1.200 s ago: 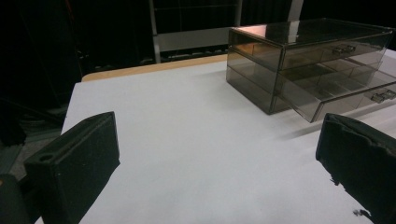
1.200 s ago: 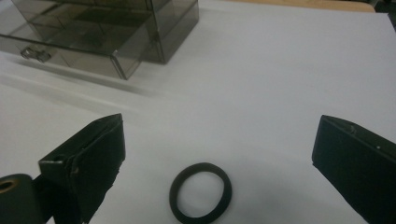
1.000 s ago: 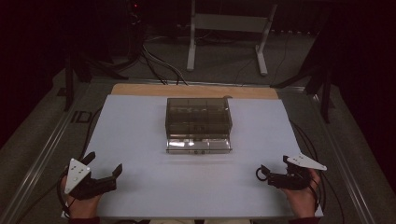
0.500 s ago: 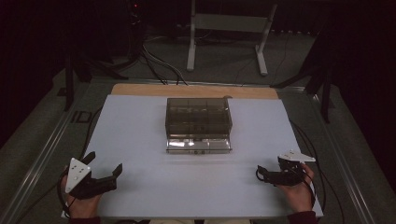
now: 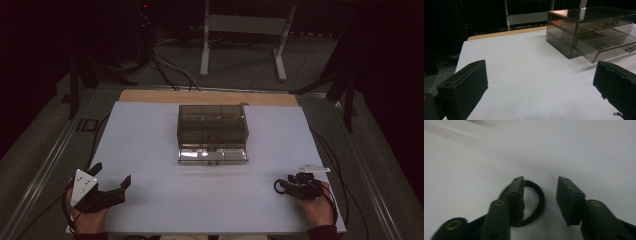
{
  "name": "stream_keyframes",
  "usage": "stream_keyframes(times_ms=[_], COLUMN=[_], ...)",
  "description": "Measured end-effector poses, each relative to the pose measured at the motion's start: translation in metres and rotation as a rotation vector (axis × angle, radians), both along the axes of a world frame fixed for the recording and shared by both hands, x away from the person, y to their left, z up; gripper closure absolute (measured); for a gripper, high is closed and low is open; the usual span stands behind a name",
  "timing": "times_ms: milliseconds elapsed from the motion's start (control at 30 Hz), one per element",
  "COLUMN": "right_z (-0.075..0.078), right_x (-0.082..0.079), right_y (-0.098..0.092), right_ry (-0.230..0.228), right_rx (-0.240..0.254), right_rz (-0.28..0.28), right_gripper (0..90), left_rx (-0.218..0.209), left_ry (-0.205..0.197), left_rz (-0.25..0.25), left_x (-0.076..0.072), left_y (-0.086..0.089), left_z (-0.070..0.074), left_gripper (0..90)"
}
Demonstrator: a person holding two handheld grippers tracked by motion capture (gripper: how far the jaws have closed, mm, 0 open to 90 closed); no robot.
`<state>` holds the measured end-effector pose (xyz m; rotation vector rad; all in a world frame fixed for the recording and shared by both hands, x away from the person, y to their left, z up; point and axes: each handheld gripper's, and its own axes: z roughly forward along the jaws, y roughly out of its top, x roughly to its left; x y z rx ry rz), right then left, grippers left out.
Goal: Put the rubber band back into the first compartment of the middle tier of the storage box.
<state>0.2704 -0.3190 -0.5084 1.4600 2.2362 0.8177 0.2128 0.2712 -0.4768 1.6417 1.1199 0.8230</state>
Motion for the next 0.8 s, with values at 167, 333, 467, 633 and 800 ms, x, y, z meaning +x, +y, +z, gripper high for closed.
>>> stream_keyframes(times_ms=[167, 333, 467, 633, 800], right_z=[-0.001, -0.001, -0.001, 0.002, 0.008], right_x=[0.0, -0.004, -0.004, -0.005, -0.006], right_y=[0.002, 0.005, 0.006, 0.004, 0.003], right_ry=[0.01, 0.012, 0.013, 0.003, -0.017], right_rx=[-0.018, -0.033, -0.037, -0.014, -0.01], right_rz=[0.006, 0.018, 0.013, -0.01, -0.018], right_gripper=[71.6, 86.4, 88.2, 88.6, 88.6], left_rx=[0.003, 0.005, 0.008, 0.01, 0.009], left_ry=[0.001, 0.004, 0.006, 0.008, 0.009], left_rz=[0.001, -0.002, -0.008, -0.009, -0.01], left_x=[0.0, 0.0, 0.0, 0.001, 0.0], left_y=[-0.001, -0.002, -0.003, -0.003, -0.004], left_z=[0.0, 0.0, -0.001, -0.001, -0.002], left_gripper=[0.3, 0.3, 0.3, 0.3, 0.3])
